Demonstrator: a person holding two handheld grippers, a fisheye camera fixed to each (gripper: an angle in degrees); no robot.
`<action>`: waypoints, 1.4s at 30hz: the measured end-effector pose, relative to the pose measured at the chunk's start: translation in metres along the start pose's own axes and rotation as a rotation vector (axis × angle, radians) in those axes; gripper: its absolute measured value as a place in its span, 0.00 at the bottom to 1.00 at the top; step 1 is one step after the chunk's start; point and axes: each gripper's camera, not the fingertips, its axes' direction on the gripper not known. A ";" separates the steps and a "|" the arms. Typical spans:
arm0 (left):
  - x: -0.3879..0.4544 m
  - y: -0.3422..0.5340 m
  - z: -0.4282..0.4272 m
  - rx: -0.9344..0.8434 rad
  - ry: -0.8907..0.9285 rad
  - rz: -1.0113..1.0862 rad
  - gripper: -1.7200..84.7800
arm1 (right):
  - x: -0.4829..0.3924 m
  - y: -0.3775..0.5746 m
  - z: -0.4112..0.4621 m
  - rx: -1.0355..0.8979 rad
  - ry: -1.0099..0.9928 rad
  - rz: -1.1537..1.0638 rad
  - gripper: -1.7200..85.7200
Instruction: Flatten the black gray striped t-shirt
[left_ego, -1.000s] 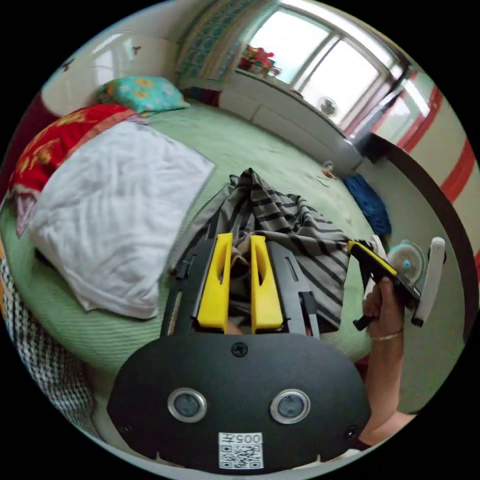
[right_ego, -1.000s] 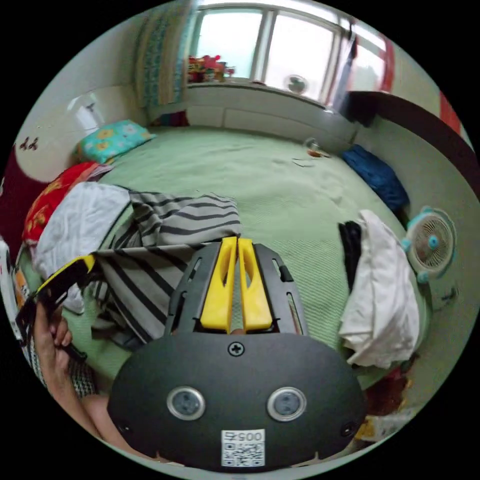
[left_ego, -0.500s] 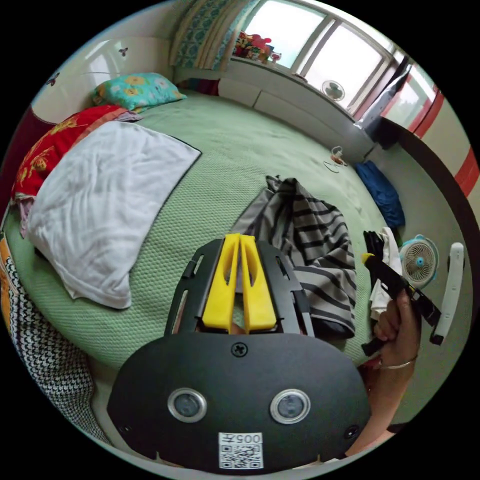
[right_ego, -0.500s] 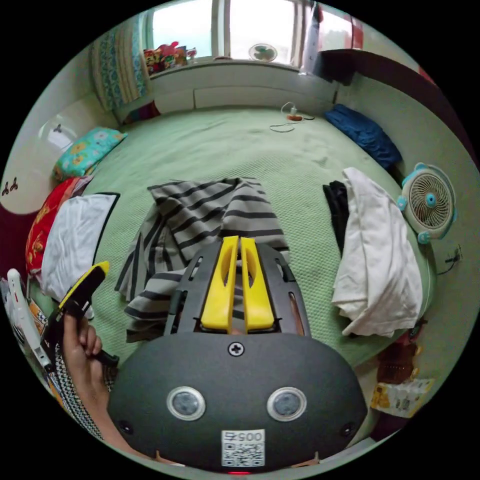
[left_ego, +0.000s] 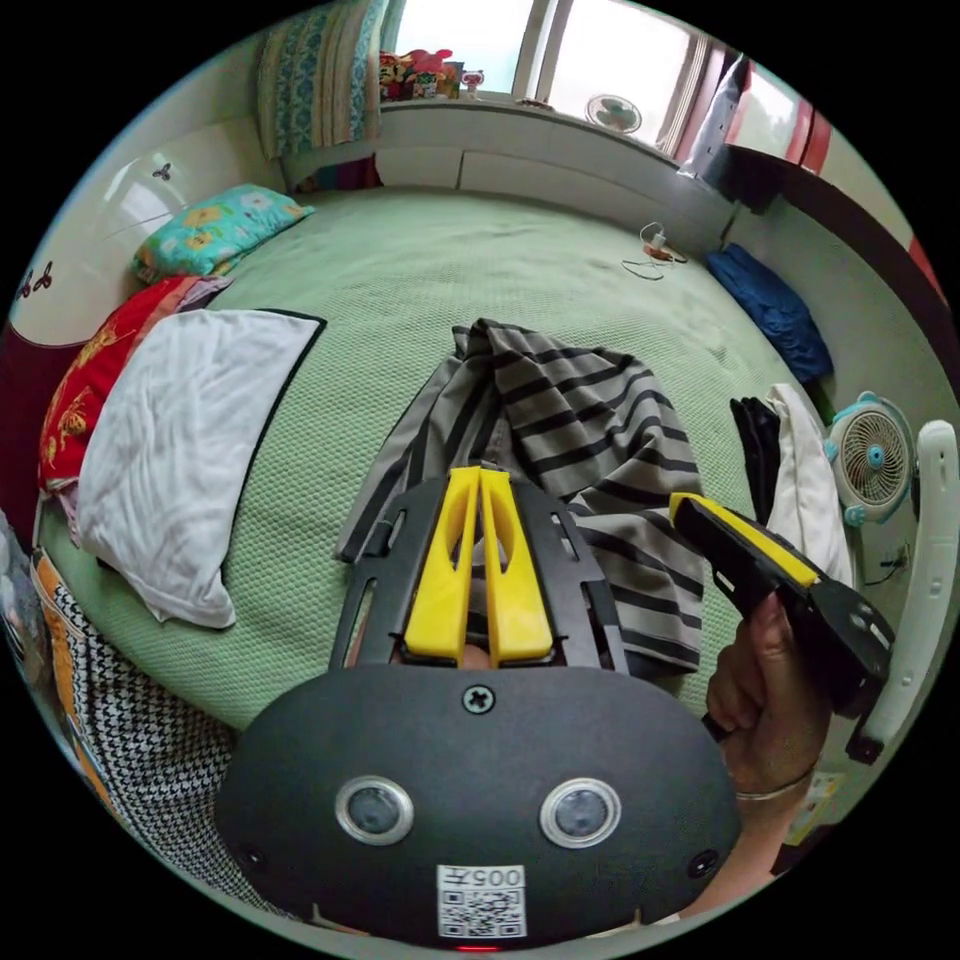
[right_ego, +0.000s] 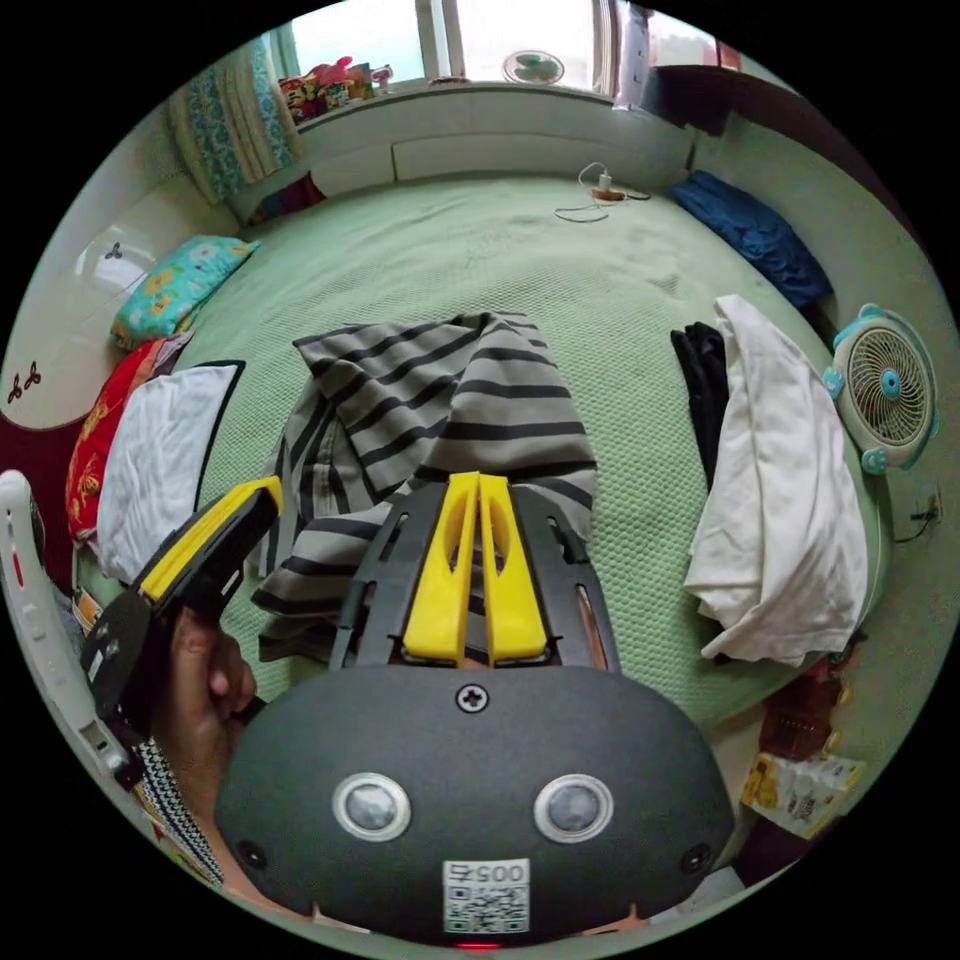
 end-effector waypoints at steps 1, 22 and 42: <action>0.006 -0.002 -0.002 0.007 -0.005 0.009 0.01 | 0.003 0.001 -0.002 0.005 0.013 0.002 0.01; 0.033 -0.025 -0.014 -0.006 -0.013 0.060 0.01 | 0.059 0.004 -0.025 0.052 -0.001 0.020 0.01; -0.058 -0.020 -0.023 0.060 0.116 -0.002 0.01 | 0.062 0.009 -0.030 0.137 -0.221 -0.188 0.12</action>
